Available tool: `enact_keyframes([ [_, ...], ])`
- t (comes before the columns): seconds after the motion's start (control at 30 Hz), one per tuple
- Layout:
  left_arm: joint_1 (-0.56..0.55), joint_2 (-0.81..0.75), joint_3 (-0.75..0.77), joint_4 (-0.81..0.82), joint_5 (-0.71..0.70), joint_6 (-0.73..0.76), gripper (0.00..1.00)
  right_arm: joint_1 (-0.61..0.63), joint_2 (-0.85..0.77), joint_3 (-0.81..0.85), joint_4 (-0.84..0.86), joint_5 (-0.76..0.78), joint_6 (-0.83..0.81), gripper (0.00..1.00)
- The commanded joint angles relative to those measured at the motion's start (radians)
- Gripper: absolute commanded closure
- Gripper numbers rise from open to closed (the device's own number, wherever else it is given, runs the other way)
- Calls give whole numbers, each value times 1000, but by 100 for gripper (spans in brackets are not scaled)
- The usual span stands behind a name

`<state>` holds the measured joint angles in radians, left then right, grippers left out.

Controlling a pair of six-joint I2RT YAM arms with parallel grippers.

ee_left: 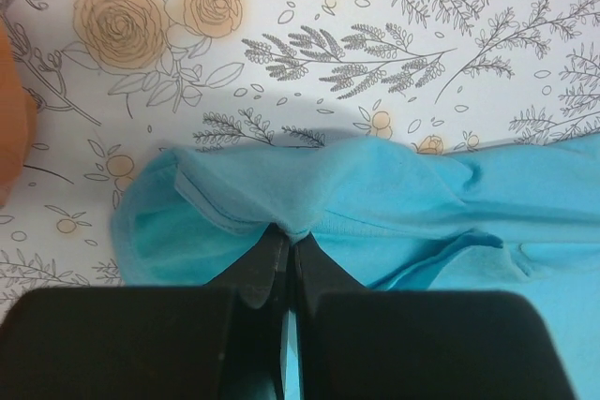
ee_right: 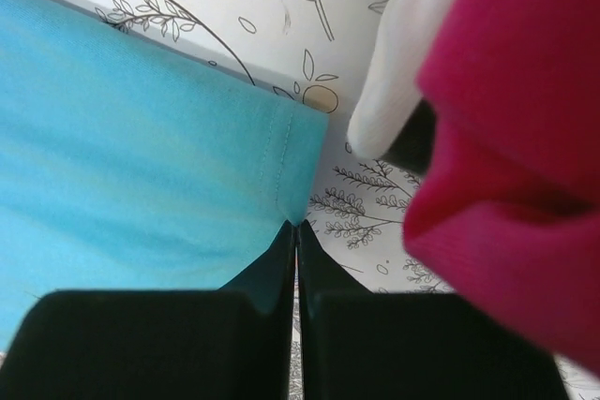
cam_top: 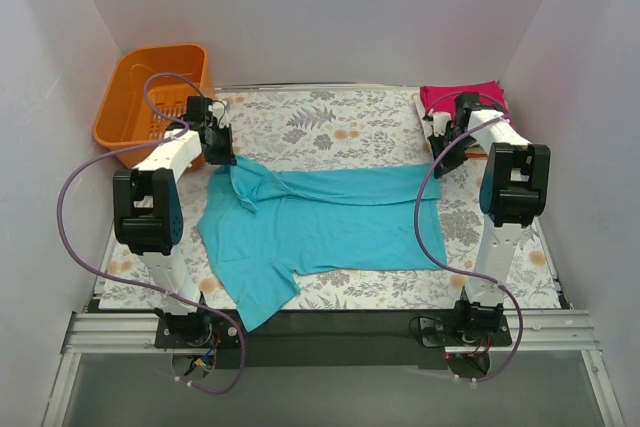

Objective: Fold and stack the t-shirts
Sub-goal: Fold the tshirt

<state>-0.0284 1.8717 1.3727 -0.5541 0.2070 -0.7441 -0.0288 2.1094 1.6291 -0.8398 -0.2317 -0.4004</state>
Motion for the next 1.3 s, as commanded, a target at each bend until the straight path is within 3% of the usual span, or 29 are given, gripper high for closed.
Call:
enact_keyframes([
  [0.0,12,-25,55,16,-41,18,100,-6,-26,81,-8,-9,-14,99],
  [0.43,24,86,146,85,-87,61,100,-6,79,184,-15,-43,9,99],
  [0.5,24,115,161,76,-78,72,76,-3,99,205,-19,-40,18,99],
  [0.53,24,118,172,68,-64,75,66,-3,115,213,-22,-34,23,94],
  [0.6,24,103,175,65,-51,84,49,-3,113,221,-27,-35,23,74],
  [0.67,24,66,164,57,3,103,48,-2,87,219,-31,-37,21,63],
  [0.77,24,-26,132,49,84,155,47,-2,25,193,-42,-32,6,59],
  [1.0,-4,-92,22,-52,195,301,45,-2,-37,97,-51,6,-14,62],
  [1.27,-114,3,52,-43,155,336,41,4,40,135,-65,-21,40,68],
])
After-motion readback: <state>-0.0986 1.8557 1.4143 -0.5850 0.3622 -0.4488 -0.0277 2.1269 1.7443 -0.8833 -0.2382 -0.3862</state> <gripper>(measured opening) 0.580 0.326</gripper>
